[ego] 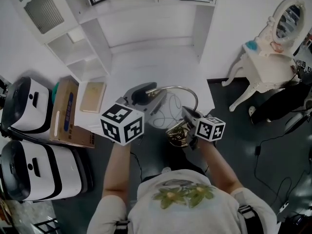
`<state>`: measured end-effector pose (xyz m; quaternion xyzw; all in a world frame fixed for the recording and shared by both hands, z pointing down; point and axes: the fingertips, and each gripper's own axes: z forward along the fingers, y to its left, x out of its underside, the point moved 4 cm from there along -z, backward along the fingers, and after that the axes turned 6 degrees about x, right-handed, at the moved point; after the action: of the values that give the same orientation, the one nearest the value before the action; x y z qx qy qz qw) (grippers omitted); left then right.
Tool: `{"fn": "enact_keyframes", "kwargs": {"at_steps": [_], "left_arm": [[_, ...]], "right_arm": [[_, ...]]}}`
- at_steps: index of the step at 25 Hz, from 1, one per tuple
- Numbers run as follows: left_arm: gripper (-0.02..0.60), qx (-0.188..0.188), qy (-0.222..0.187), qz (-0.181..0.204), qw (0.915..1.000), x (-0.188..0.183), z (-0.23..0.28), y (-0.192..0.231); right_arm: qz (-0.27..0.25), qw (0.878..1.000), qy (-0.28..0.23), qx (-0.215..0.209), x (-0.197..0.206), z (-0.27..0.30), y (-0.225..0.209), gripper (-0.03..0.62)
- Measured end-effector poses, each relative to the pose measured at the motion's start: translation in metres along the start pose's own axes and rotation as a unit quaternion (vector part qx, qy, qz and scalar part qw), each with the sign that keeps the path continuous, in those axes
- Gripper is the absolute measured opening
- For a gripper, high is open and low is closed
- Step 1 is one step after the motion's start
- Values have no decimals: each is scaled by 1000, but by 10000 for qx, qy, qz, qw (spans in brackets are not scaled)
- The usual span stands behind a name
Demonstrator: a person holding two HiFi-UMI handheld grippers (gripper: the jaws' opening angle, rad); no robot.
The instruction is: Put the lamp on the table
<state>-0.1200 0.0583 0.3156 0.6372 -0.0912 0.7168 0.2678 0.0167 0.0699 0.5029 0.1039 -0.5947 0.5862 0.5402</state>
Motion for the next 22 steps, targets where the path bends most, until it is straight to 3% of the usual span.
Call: {"fn": "enact_keyframes", "kwargs": {"at_steps": [22], "left_arm": [[173, -237, -25, 385, 9990, -78, 121, 133]], "right_arm": [[-43, 9998, -30, -189, -131, 145, -73, 28]]}}
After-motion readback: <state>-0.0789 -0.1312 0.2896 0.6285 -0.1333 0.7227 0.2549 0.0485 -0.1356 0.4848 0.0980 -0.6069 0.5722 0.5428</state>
